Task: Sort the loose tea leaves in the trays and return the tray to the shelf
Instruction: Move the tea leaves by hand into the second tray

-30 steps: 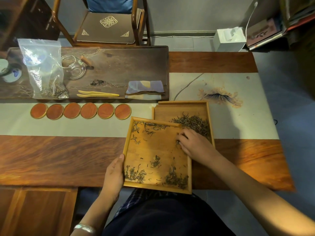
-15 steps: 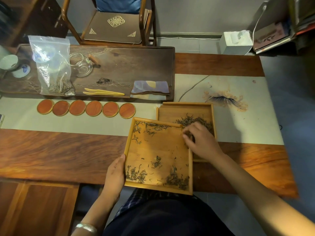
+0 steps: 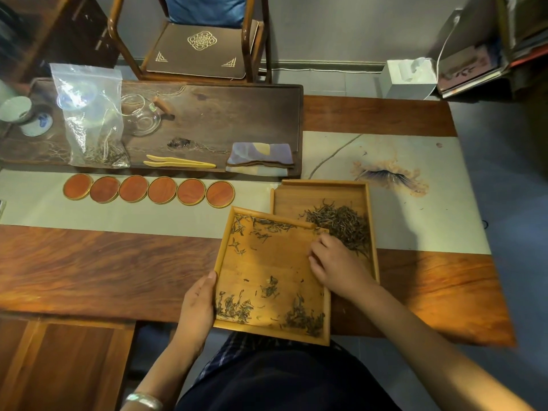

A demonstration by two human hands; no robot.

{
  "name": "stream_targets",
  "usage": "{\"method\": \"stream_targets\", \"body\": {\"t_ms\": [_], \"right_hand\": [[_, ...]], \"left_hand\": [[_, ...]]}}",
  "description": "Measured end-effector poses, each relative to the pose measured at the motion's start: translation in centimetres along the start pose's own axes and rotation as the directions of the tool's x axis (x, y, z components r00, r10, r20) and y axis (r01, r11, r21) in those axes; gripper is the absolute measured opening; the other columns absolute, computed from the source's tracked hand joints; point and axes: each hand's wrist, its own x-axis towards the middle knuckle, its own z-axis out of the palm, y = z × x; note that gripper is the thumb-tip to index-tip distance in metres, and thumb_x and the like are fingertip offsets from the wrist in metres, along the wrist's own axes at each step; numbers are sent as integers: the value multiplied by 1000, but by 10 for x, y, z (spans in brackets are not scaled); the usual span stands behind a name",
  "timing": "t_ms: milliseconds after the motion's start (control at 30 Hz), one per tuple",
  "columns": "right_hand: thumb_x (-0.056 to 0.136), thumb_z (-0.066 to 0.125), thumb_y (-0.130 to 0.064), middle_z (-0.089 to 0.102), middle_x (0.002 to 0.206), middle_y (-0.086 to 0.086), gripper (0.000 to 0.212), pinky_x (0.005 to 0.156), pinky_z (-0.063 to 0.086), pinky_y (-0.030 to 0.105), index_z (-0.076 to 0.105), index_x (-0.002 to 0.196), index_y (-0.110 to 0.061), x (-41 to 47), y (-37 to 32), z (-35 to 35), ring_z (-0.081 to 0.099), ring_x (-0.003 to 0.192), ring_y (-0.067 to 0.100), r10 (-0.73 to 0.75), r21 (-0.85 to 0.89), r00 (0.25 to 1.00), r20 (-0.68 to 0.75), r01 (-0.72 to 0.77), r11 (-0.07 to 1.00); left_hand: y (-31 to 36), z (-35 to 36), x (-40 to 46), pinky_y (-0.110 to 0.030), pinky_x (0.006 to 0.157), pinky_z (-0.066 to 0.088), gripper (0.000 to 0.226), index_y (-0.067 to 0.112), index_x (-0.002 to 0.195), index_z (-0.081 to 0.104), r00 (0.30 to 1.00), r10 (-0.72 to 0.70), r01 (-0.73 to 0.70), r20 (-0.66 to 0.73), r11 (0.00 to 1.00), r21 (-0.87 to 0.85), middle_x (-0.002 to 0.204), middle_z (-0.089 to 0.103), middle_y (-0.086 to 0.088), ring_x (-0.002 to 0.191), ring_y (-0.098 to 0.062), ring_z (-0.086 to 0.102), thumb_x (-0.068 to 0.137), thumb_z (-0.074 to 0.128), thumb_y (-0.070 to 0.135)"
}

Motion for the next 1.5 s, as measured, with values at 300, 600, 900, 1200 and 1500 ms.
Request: {"method": "stream_targets", "body": {"t_ms": [300,600,900,1200,1500], "right_hand": [[95,49,-22,47,105,-2,15,76,47,26,58,106,-18,21,24,-12,47,99,11,169,84,985,-48,-164,983],[95,52,-22,53,98,-4,14,70,47,23,62,101,-16,4,14,-20,52,90,9,184,135,966,-183,-161,978],[92,55,-20,55,94,0,12,69,40,21,63,97,-12,-13,-3,-3,54,87,14,30,8,996,-87,-29,1000],[95,50,-23,51,103,-1,17,70,44,23,59,107,-16,13,20,-9,50,96,13,197,15,973,-120,-196,980],[91,57,-18,50,83,-10,5,58,37,14,57,91,-23,8,24,-31,49,70,0,272,186,943,-192,-238,953]], "left_hand": [[0,-2,-2,-22,65,43,36,17,89,69,1000,7,-7,20,1000,-12,83,71,-4,77,-12,64,103,38,31],[-2,-6,0,-22,65,42,37,13,99,69,1000,-1,1,5,1000,-24,90,72,-6,83,-14,65,103,38,34],[-1,-3,5,-13,60,42,36,19,91,69,999,30,-30,11,1000,8,83,71,1,72,0,65,102,38,35],[-6,-5,4,-15,62,43,39,15,92,69,999,22,-23,24,1000,8,85,71,-3,73,-4,65,103,37,35],[-7,-5,6,-23,64,44,40,10,90,68,1000,7,-8,-11,998,-55,83,69,-7,76,-16,63,102,39,34]]}}
